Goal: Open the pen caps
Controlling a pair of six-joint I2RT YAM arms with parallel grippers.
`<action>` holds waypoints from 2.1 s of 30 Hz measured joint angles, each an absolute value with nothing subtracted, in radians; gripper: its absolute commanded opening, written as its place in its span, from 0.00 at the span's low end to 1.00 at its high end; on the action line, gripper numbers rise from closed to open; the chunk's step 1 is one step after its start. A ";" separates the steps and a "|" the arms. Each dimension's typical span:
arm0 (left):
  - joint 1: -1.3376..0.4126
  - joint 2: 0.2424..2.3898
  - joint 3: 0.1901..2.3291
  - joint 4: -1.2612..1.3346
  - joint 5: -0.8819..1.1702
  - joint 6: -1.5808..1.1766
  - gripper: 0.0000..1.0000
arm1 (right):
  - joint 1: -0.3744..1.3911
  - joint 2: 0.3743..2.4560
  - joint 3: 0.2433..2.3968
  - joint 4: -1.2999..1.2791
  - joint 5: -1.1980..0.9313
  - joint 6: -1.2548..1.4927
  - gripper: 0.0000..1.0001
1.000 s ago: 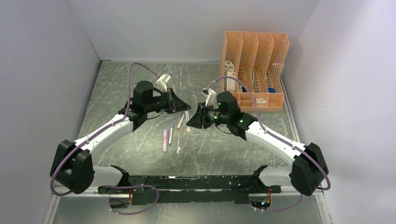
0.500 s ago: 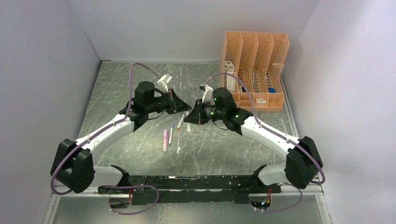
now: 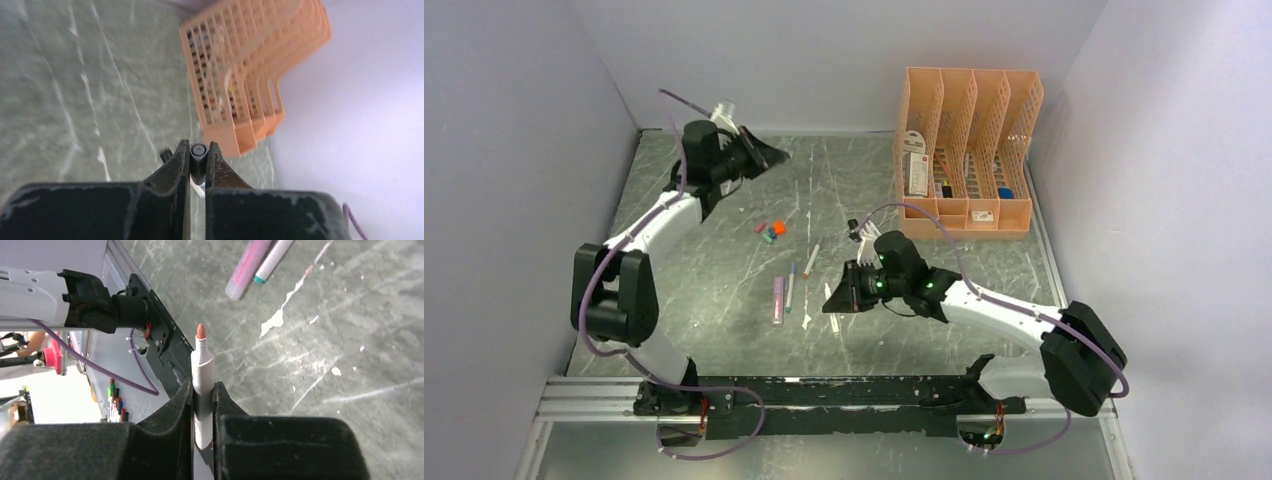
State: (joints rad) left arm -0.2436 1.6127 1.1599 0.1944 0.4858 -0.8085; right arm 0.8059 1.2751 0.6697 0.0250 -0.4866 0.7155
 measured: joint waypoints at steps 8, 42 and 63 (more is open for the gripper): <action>-0.223 1.634 1.253 0.009 0.485 -0.719 0.07 | 0.736 1.330 0.882 -0.240 -0.374 0.614 0.00; -0.265 1.647 1.174 -0.543 0.122 -0.387 0.09 | 0.651 2.109 1.617 -0.687 0.225 0.255 0.26; -0.265 1.894 1.365 -0.559 0.049 -0.342 0.30 | 0.672 1.859 1.442 -0.664 0.118 0.313 0.34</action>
State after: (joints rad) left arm -0.2646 1.8942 1.3647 -0.5591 0.0494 -0.3420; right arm 0.6724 1.8587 1.4418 -0.6643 0.1184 0.3126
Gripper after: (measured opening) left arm 0.224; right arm 0.329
